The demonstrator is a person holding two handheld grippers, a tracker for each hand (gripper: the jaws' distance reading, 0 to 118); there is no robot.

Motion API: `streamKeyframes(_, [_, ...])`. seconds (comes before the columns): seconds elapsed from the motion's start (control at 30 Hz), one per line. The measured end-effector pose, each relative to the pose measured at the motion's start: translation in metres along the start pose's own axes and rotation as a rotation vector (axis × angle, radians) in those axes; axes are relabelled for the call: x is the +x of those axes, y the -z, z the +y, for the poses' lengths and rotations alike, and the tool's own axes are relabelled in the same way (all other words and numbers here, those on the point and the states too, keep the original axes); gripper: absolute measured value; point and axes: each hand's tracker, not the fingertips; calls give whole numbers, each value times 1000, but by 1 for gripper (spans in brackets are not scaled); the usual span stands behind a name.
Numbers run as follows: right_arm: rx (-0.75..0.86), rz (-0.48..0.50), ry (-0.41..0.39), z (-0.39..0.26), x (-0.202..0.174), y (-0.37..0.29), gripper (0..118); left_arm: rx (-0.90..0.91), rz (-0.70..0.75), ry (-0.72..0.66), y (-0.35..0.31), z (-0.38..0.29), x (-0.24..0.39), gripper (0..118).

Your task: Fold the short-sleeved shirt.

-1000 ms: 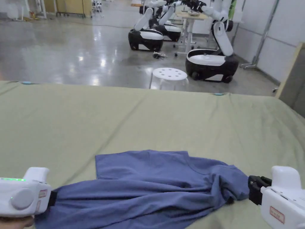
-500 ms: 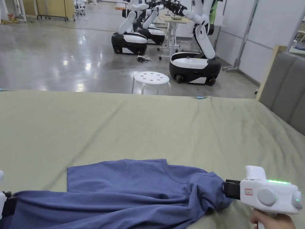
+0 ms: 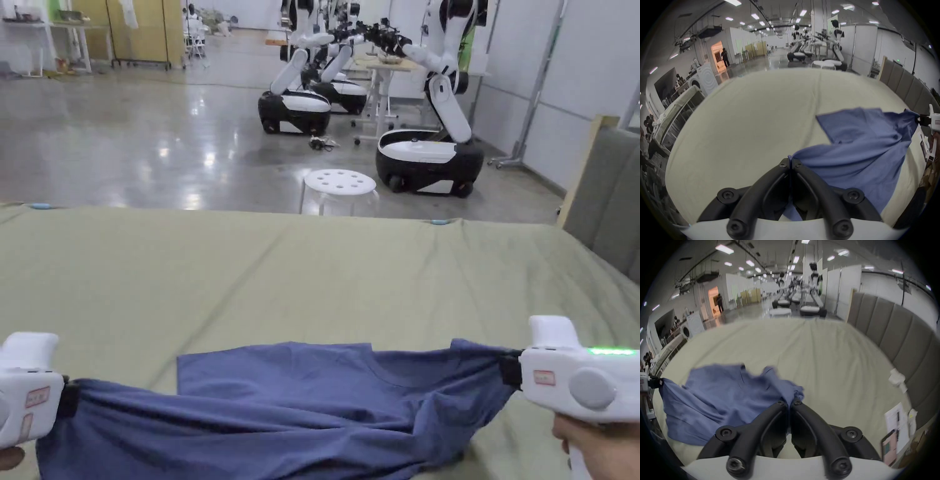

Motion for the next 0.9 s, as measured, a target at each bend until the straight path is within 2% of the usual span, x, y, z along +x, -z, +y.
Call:
streamKeyframes(0.2, [172,47,7,84,-7,-94,7,190,48,49,-79,70,-8,0])
streamKeyframes(0.4, [330,43,45,155,-19,-167,7,384,67,2,-153,145,-28,0])
streamKeyframes(0.5, [373,39,57,185,-21,-185,7,436,41,-46,-166,179,-39,0])
streamKeyframes(0.7, [489,-27,109,244,-21,-196,7,506,92,-75,-162,240,-42,0])
streamKeyframes(0.9, [538,-65,99,288,-19,-199,7,545,112,-67,-156,288,-35,0])
